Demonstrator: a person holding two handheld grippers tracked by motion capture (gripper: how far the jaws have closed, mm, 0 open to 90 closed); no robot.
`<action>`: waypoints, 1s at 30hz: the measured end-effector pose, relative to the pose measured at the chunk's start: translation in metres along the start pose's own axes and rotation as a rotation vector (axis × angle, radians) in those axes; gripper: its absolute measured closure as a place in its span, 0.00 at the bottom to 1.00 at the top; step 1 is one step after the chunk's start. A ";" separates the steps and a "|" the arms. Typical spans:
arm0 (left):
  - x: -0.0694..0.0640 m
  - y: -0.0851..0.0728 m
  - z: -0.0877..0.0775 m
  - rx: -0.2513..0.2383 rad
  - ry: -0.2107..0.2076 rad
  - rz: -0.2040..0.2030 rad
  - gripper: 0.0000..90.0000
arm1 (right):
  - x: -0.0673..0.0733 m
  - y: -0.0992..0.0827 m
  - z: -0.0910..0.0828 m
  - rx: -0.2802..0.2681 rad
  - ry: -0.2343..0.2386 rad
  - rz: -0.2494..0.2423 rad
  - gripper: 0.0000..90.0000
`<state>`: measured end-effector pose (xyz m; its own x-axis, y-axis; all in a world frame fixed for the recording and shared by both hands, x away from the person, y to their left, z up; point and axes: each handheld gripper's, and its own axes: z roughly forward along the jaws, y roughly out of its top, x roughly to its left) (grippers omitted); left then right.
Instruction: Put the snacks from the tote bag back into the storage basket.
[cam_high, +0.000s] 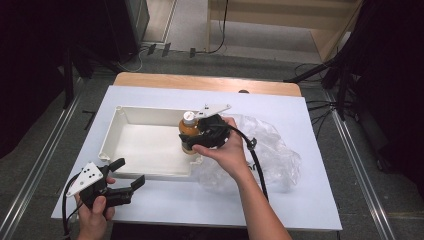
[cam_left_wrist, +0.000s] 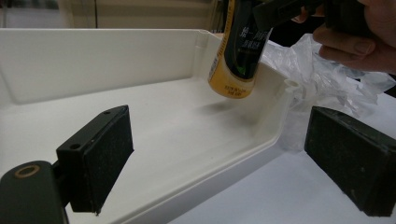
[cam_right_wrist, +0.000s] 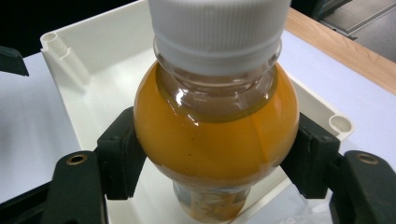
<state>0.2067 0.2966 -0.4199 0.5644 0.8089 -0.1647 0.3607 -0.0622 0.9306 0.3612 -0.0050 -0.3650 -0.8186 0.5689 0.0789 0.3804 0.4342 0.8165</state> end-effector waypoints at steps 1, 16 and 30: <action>0.000 0.000 0.000 0.000 0.000 0.000 0.09 | -0.001 -0.001 0.000 0.001 -0.001 -0.004 0.35; 0.000 0.000 0.001 0.000 -0.002 -0.001 0.09 | -0.003 -0.011 0.012 0.043 -0.012 0.005 0.35; 0.001 0.000 0.001 -0.004 -0.002 -0.006 0.09 | -0.005 -0.018 0.022 0.088 -0.026 0.002 0.35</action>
<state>0.2076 0.2970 -0.4208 0.5638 0.8081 -0.1707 0.3614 -0.0555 0.9308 0.3680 -0.0003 -0.3925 -0.8065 0.5876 0.0646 0.4195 0.4920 0.7629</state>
